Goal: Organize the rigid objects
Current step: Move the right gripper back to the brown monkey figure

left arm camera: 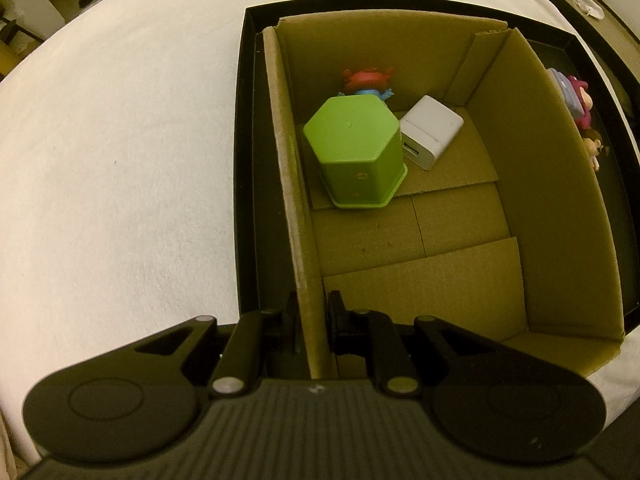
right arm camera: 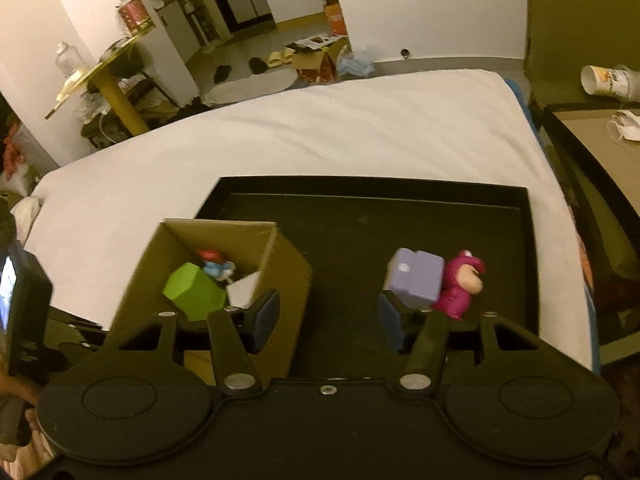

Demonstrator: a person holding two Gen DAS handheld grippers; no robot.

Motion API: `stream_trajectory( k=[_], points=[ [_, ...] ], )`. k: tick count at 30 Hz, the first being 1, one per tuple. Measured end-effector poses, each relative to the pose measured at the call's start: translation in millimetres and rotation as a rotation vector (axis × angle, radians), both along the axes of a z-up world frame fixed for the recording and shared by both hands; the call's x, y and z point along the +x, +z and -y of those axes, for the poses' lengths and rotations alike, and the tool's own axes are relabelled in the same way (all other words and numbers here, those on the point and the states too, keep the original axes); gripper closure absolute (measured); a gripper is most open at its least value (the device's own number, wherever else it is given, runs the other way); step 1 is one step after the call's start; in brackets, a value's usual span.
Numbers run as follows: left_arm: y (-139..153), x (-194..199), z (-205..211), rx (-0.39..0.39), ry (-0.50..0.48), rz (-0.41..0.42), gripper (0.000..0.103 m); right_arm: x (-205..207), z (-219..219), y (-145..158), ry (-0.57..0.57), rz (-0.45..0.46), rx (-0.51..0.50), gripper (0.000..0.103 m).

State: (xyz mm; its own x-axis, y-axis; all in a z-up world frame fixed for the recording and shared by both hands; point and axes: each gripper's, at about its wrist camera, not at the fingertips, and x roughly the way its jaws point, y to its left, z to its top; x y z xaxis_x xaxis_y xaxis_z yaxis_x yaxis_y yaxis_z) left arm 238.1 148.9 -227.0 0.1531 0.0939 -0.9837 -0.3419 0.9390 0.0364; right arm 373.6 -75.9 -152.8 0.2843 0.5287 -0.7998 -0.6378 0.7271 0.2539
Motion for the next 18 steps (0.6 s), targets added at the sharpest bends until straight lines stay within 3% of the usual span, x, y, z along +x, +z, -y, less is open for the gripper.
stream_trajectory(
  k=[18],
  points=[
    [0, -5, -8, -0.025, 0.011, 0.015, 0.091, 35, 14, -47, -0.077, -0.078, -0.082, 0.048]
  ],
)
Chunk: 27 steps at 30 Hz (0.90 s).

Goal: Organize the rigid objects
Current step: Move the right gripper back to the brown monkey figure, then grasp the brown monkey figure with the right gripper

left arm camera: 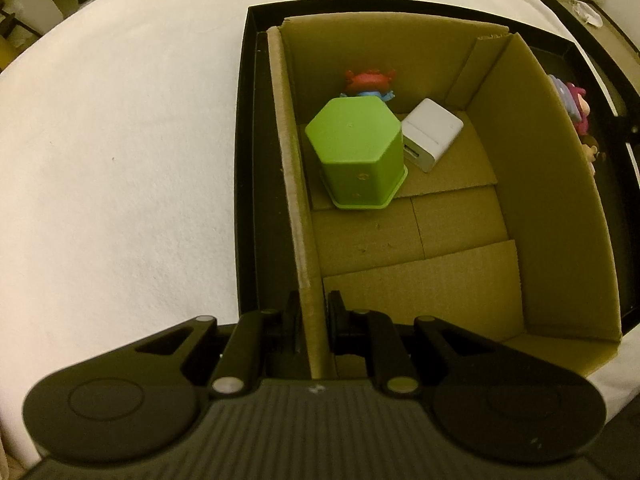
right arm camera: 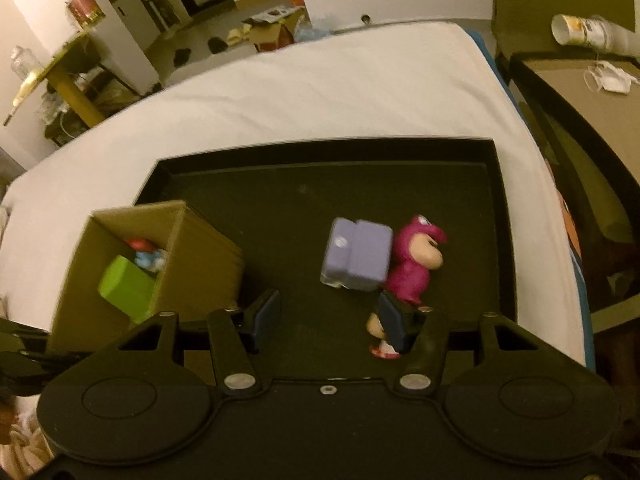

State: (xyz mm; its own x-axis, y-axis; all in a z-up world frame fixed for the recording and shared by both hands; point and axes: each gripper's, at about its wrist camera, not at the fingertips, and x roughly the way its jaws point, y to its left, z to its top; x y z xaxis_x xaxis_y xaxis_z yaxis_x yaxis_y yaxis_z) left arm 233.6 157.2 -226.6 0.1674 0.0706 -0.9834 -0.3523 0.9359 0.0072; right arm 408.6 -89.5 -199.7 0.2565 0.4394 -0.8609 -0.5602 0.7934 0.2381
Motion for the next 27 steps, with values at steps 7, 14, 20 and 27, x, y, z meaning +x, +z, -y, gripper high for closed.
stream_trajectory(
  k=[7, 14, 20, 27],
  points=[
    [0, -2, -2, -0.002, 0.005, 0.004, 0.091, 4, 2, -18, -0.027, -0.019, -0.034, 0.050],
    [1, -1, -3, -0.005, 0.008, 0.005, 0.091, 4, -7, -29, -0.035, 0.019, -0.101, 0.050],
    [1, -1, -2, -0.008, 0.009, 0.006, 0.091, 3, -11, -40, -0.033, 0.038, -0.175, 0.058],
    [1, -2, -4, -0.016, 0.017, 0.009, 0.091, 2, -11, -41, -0.027, 0.052, -0.181, 0.071]
  ],
)
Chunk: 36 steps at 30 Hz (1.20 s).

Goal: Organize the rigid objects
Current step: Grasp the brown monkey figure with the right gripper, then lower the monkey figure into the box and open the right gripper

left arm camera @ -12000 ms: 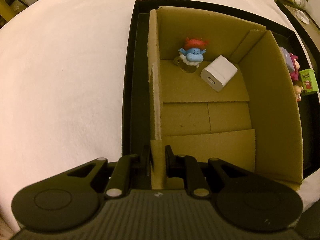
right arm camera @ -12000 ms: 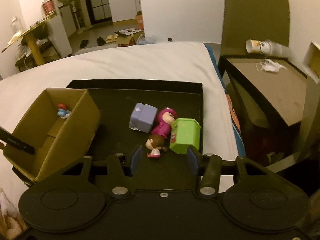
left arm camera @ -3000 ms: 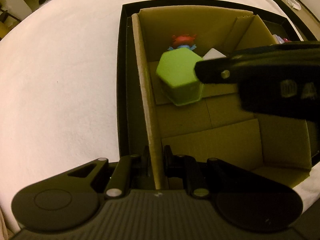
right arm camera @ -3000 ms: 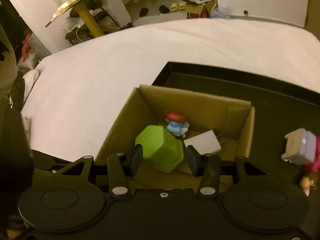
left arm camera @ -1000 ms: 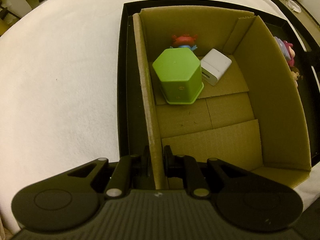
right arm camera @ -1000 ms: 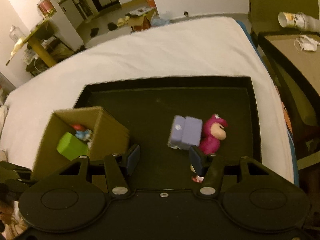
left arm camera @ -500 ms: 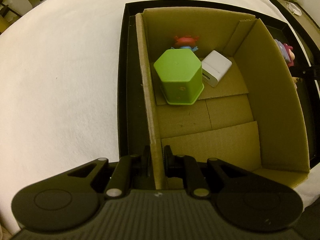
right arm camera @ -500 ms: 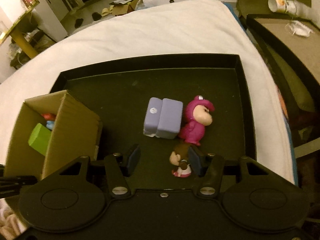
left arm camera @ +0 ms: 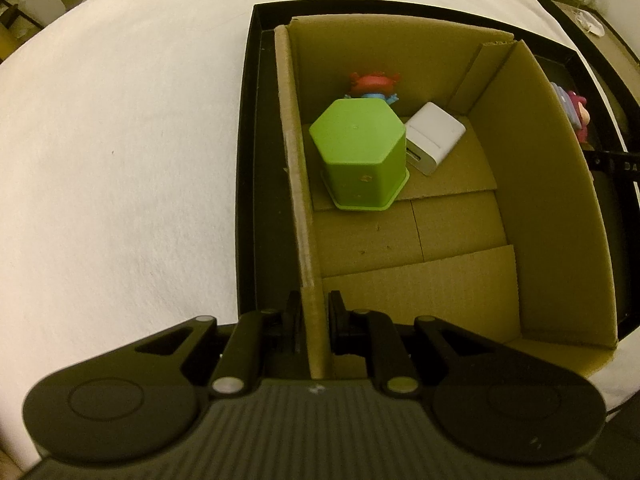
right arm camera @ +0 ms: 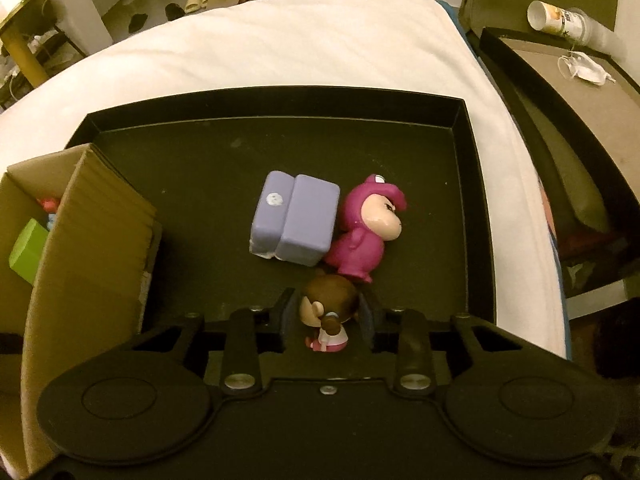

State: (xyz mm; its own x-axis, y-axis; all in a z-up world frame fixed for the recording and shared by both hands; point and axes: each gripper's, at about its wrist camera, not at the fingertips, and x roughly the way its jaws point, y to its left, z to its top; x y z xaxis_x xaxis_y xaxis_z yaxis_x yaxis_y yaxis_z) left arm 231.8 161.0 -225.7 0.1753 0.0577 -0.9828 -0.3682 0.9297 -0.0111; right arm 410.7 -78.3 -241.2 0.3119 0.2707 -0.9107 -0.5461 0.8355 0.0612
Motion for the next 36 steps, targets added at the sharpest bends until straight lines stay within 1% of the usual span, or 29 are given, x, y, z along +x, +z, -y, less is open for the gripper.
stream_trajectory(
  k=[3, 7, 9, 14, 17, 18, 26, 36],
  points=[
    [1, 0, 0, 0.000, 0.000, 0.000, 0.091, -7, -3, 10, 0.029, 0.017, 0.016, 0.071],
    [1, 0, 0, 0.000, 0.000, -0.001, 0.091, -17, -11, 31, 0.064, 0.028, 0.072, 0.071],
    [2, 0, 0, 0.000, 0.002, -0.002, 0.091, -22, -17, 42, 0.104, 0.026, 0.106, 0.071],
    [2, 1, 0, 0.002, -0.003, -0.004, 0.091, -38, -35, 68, 0.191, 0.065, 0.134, 0.071],
    [2, 1, 0, 0.001, -0.004, -0.003, 0.091, -40, -44, 80, 0.211, 0.061, 0.155, 0.071],
    [2, 1, 0, 0.001, -0.006, -0.002, 0.091, -42, -47, 84, 0.220, 0.073, 0.152, 0.071],
    [1, 0, -1, -0.004, -0.005, 0.002, 0.091, -50, -57, 100, 0.243, 0.097, 0.151, 0.071],
    [2, 1, 2, 0.006, -0.010, -0.001, 0.091, -64, -78, 121, 0.284, 0.110, 0.183, 0.071]
  ],
)
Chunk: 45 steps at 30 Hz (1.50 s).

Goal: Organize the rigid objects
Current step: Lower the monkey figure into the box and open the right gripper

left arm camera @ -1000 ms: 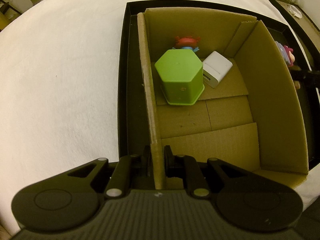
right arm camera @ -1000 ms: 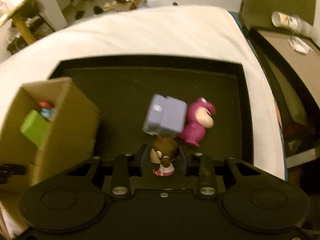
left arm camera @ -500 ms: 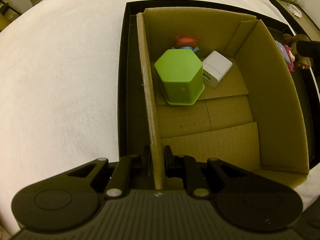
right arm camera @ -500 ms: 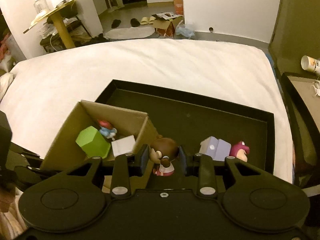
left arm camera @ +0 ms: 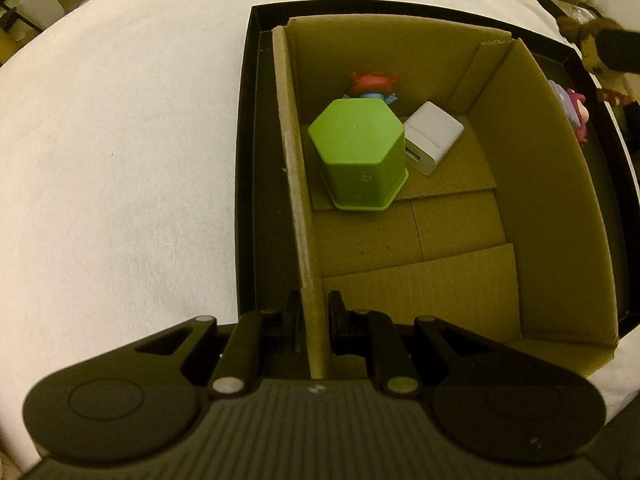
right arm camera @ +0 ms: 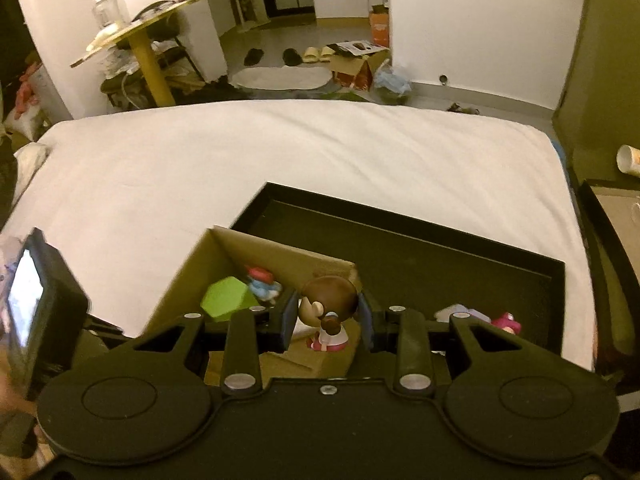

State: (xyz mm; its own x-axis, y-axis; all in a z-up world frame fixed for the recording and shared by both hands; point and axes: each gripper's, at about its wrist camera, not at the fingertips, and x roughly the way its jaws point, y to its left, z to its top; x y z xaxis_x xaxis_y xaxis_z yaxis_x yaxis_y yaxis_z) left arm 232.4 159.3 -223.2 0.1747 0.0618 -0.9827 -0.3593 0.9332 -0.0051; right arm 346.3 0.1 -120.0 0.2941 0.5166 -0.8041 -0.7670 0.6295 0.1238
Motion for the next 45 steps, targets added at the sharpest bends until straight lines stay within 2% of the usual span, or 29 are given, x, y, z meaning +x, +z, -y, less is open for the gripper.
stream_trajectory(
  k=[12, 25, 38, 45],
  points=[
    [0, 0, 0, -0.003, 0.002, 0.001, 0.091, -24, -33, -8, 0.077, -0.037, -0.002, 0.071],
    [0, -2, -3, -0.013, 0.007, 0.010, 0.091, -42, -55, -33, 0.132, -0.048, -0.109, 0.071],
    [0, -3, -3, -0.012, 0.005, 0.011, 0.091, -44, -67, -55, 0.135, -0.074, -0.182, 0.070],
    [0, -2, -2, -0.011, 0.005, 0.009, 0.091, -39, -65, -63, 0.094, -0.115, -0.173, 0.070]
  ],
)
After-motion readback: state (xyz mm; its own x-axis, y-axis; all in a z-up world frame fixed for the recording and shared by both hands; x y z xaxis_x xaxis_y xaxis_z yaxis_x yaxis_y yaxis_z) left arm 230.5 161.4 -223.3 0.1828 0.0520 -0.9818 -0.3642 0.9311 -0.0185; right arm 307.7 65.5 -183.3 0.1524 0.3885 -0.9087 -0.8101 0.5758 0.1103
